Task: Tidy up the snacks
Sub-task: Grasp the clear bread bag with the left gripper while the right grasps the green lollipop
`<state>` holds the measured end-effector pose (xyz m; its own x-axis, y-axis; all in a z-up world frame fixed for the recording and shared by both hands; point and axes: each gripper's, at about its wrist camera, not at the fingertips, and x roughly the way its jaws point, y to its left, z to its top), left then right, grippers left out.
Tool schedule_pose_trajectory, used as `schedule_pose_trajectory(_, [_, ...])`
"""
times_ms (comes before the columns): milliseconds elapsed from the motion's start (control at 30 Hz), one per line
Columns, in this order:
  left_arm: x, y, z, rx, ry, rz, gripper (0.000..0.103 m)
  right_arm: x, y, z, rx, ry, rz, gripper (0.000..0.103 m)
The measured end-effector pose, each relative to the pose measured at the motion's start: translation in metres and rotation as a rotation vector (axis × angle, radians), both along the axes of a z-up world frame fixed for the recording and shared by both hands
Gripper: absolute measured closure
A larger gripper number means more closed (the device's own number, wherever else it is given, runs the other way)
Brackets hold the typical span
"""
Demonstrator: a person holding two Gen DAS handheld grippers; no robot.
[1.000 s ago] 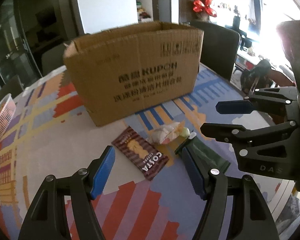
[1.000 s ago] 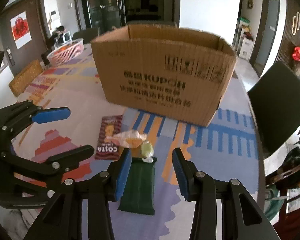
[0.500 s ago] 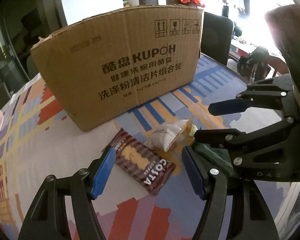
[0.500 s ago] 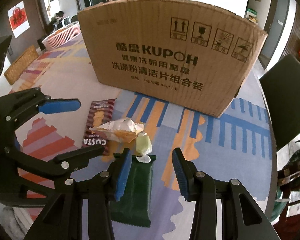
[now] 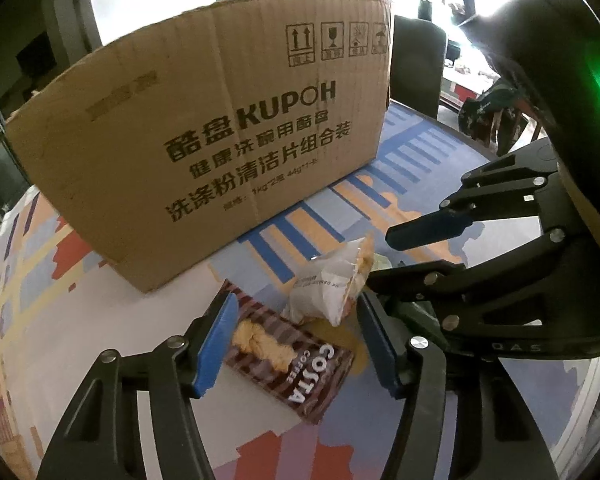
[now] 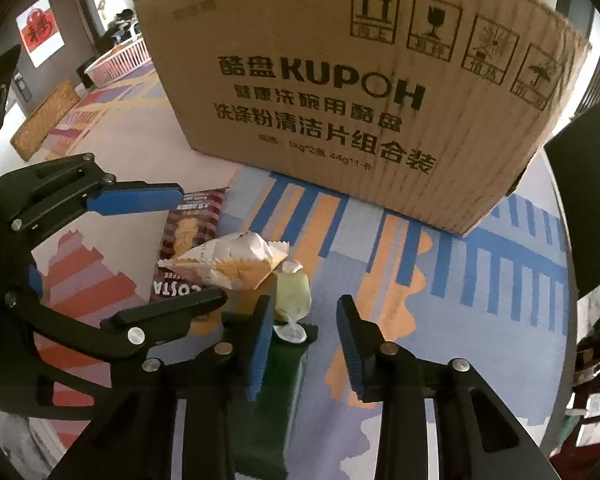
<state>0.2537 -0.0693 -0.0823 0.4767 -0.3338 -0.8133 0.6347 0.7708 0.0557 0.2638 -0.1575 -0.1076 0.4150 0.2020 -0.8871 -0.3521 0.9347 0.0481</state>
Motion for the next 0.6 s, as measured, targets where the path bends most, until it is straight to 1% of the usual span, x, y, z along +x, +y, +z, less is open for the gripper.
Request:
schedule_pose_trajectory(133, [0.011,-0.003,-0.005,-0.015,0.034,0.001,0.043,0.007,-0.001,-0.005,0.003,0.014,-0.011,0.072])
schedule_pose_trajectory(200, [0.014,-0.003,-0.006,-0.021,0.044,0.007,0.044,0.010,-0.002,-0.006,0.006,0.013,-0.017,0.075])
schedule_pose_trajectory(300, [0.015,-0.003,-0.007,-0.031,0.053,0.013,0.052,0.013,-0.004,-0.007,0.010,0.006,-0.029,0.079])
schedule_pose_trajectory(367, [0.015,-0.006,-0.008,-0.036,0.065,0.011,0.063,0.013,-0.008,-0.006,0.020,0.003,-0.040,0.080])
schedule_pose_trajectory(400, [0.015,-0.007,-0.008,-0.036,0.066,0.009,0.066,0.013,-0.008,-0.007,0.022,0.001,-0.042,0.082])
schedule_pose_trajectory(433, [0.014,-0.008,-0.008,-0.036,0.067,0.008,0.070,0.013,-0.008,-0.007,0.021,-0.005,-0.043,0.082])
schedule_pose_trajectory(500, [0.013,-0.008,-0.008,-0.029,0.058,0.019,0.071,0.011,-0.008,-0.007,0.021,-0.012,-0.046,0.083])
schedule_pose_trajectory(600, [0.011,-0.006,-0.006,-0.041,0.073,0.053,0.073,0.008,-0.007,-0.007,0.030,-0.020,-0.056,0.083])
